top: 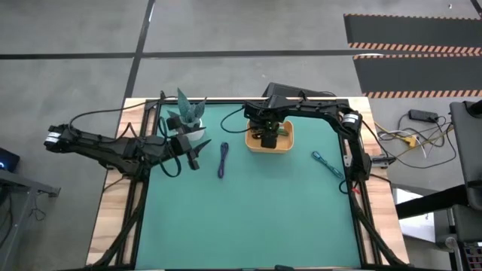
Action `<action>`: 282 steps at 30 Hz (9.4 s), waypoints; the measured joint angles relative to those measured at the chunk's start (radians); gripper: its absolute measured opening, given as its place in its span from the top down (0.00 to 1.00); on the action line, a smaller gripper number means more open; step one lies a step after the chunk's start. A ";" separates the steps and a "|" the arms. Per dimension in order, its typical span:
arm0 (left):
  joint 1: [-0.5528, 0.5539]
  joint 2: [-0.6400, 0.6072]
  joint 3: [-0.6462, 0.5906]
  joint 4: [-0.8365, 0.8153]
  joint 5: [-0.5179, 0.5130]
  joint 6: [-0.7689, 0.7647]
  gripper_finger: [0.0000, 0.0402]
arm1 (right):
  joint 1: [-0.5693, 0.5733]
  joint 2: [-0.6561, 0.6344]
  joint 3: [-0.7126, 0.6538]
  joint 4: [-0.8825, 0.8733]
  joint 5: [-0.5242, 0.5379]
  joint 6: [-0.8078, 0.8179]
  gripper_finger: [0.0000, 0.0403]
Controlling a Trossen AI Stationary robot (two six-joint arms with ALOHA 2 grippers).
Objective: Pick and place USB-C Cables
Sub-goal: Put the green charger cable into the yellow bin, then put the purple charger cable into the yellow bin
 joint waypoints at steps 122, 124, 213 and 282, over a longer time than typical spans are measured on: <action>0.000 0.000 -0.002 0.000 0.001 -0.001 0.52 | -0.006 -0.041 -0.050 0.100 -0.003 0.012 0.74; 0.000 0.000 -0.003 0.001 0.001 -0.003 0.52 | -0.001 -0.069 -0.051 0.088 -0.002 0.034 0.75; 0.008 0.883 0.010 0.030 -0.016 -1.110 0.54 | 0.293 -0.810 -0.985 1.389 0.003 -0.140 0.76; -0.048 0.423 -0.071 0.908 0.331 -0.197 0.96 | 0.291 -0.736 -1.131 2.049 -0.357 0.063 0.76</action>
